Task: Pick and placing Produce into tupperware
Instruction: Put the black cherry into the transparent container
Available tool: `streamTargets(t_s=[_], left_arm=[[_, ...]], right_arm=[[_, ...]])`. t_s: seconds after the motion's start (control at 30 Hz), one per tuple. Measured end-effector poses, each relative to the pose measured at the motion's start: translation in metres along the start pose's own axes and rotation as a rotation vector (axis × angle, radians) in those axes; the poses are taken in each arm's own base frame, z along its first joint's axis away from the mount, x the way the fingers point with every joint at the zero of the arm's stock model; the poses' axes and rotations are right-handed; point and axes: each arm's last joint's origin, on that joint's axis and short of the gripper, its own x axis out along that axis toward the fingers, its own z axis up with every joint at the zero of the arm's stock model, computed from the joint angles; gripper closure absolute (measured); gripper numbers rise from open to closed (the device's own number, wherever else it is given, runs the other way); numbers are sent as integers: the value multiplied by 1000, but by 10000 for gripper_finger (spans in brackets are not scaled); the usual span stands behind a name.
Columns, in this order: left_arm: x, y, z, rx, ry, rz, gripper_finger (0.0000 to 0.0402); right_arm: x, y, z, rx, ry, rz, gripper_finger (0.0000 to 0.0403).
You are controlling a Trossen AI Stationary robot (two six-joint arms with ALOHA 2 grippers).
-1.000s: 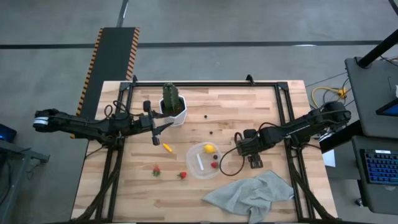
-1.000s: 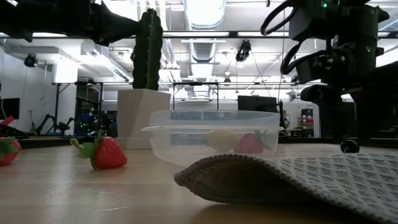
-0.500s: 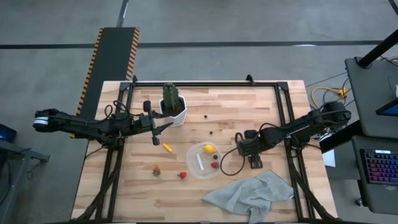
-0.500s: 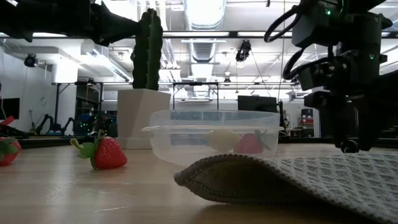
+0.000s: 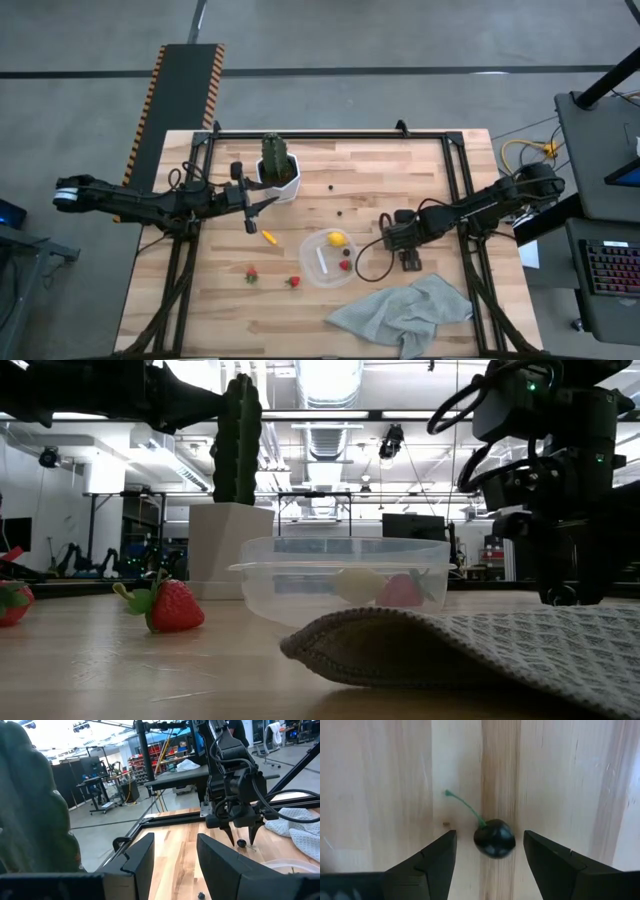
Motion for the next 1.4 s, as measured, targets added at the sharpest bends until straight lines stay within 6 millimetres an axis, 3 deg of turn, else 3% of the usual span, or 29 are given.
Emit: streamTargets(t_s=[0.6, 1.07, 1.4], left_arm=[[0, 0, 0, 0, 1, 0, 267], [0, 0, 0, 0, 1, -1, 267], [0, 0, 0, 0, 1, 0, 267]], right_arm=[[0, 0, 0, 0, -5, 1, 184], [3, 0, 0, -1, 7, -2, 306], [3, 0, 0, 3, 7, -2, 306]])
